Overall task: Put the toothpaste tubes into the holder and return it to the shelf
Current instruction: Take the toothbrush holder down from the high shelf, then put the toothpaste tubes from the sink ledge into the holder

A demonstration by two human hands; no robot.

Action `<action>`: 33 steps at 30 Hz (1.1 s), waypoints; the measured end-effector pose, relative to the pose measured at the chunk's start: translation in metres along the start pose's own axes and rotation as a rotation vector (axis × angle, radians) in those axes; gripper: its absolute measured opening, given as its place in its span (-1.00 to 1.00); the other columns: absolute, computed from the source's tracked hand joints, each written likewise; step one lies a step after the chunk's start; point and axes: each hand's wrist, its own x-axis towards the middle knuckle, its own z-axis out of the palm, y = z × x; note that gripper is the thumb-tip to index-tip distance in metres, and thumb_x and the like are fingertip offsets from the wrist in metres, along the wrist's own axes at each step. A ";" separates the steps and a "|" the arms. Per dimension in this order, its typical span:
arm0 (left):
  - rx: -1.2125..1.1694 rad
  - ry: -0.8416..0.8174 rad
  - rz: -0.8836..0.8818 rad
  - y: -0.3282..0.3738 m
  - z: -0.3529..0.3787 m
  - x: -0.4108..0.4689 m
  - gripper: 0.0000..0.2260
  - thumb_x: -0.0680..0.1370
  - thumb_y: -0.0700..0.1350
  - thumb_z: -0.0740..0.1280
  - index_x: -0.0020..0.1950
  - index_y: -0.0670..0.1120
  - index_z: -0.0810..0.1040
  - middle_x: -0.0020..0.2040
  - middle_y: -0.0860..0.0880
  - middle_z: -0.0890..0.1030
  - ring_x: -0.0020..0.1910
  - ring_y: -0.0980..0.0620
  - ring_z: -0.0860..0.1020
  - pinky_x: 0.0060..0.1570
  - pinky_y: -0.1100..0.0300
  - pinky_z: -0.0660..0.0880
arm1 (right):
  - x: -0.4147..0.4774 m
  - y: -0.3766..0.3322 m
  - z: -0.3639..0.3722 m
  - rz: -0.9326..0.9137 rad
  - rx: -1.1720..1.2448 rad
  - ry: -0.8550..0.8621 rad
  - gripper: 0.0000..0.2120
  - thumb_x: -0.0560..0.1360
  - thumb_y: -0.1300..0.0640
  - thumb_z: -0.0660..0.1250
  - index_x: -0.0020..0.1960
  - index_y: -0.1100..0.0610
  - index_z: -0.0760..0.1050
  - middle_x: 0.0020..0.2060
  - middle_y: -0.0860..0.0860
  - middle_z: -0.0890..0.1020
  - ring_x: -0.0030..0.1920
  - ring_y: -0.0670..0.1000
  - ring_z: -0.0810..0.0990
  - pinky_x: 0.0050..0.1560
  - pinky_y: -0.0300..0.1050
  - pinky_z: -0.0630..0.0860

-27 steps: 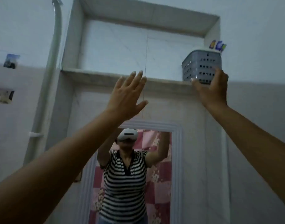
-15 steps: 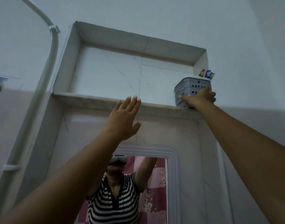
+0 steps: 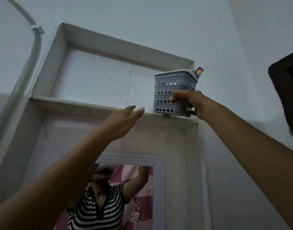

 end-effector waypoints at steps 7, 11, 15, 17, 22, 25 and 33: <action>-0.621 -0.113 0.050 0.038 0.030 -0.088 -0.54 0.53 0.23 0.16 0.39 0.10 0.40 0.23 0.16 0.58 0.14 0.24 0.56 0.08 0.32 0.51 | -0.139 0.058 -0.009 -0.047 0.116 -0.406 -0.63 0.14 0.27 0.43 -0.04 0.13 0.66 -0.05 0.01 0.73 0.06 0.04 0.63 0.06 0.00 0.57; -0.765 -0.257 -0.024 0.016 0.065 -0.190 -0.65 0.52 0.01 0.32 0.31 0.17 0.45 0.16 0.23 0.62 0.13 0.23 0.60 0.02 0.21 0.59 | -0.235 0.138 -0.001 0.056 0.311 -0.560 -0.34 0.19 0.28 0.55 0.27 0.10 0.52 0.14 0.14 0.67 0.16 0.15 0.64 0.06 0.13 0.63; -0.671 -0.356 -0.238 -0.020 0.116 -0.320 -0.45 0.45 -0.01 0.41 0.42 0.16 0.34 0.28 0.38 0.50 0.28 0.37 0.44 0.23 0.34 0.45 | -0.340 0.244 0.010 0.292 0.407 -0.551 -0.26 0.08 0.14 0.62 0.25 0.02 0.54 0.13 0.06 0.69 0.15 0.09 0.64 -0.05 -0.01 0.65; -0.549 -0.476 -0.377 -0.045 0.136 -0.387 -0.43 0.42 0.14 0.43 0.41 0.20 0.36 0.34 0.33 0.47 0.32 0.38 0.40 0.32 0.28 0.40 | -0.398 0.299 0.016 0.437 0.341 -0.512 -0.12 0.02 0.17 0.65 0.32 0.09 0.46 0.19 0.10 0.65 0.20 0.11 0.61 -0.04 -0.10 0.63; -0.407 -0.480 -0.794 -0.101 0.136 -0.525 -0.53 0.27 0.35 0.40 0.15 0.28 0.51 0.12 0.38 0.59 0.12 0.42 0.52 0.09 0.34 0.49 | -0.508 0.401 0.005 0.644 0.263 -0.284 -0.27 -0.05 0.18 0.62 0.13 0.07 0.59 -0.01 0.03 0.73 0.04 0.11 0.68 -0.04 0.16 0.63; -0.298 -0.453 -1.024 -0.130 0.129 -0.591 -0.72 0.34 0.12 0.38 0.04 0.26 0.53 -0.02 0.18 0.68 0.01 0.23 0.62 -0.02 0.17 0.54 | -0.535 0.435 -0.015 0.663 0.156 -0.194 -0.17 -0.07 0.11 0.71 0.17 0.02 0.52 0.10 0.15 0.66 0.09 0.13 0.65 -0.02 0.09 0.63; 0.234 -0.597 -0.972 -0.163 0.160 -0.672 -0.74 0.46 -0.18 0.40 0.14 -0.05 0.63 0.00 -0.08 0.69 -0.02 -0.13 0.62 -0.18 0.11 0.48 | -0.585 0.492 -0.004 0.738 -0.102 -0.479 0.02 -0.05 -0.02 0.72 0.27 -0.16 0.24 0.15 -0.11 0.58 0.11 -0.26 0.58 0.02 -0.40 0.56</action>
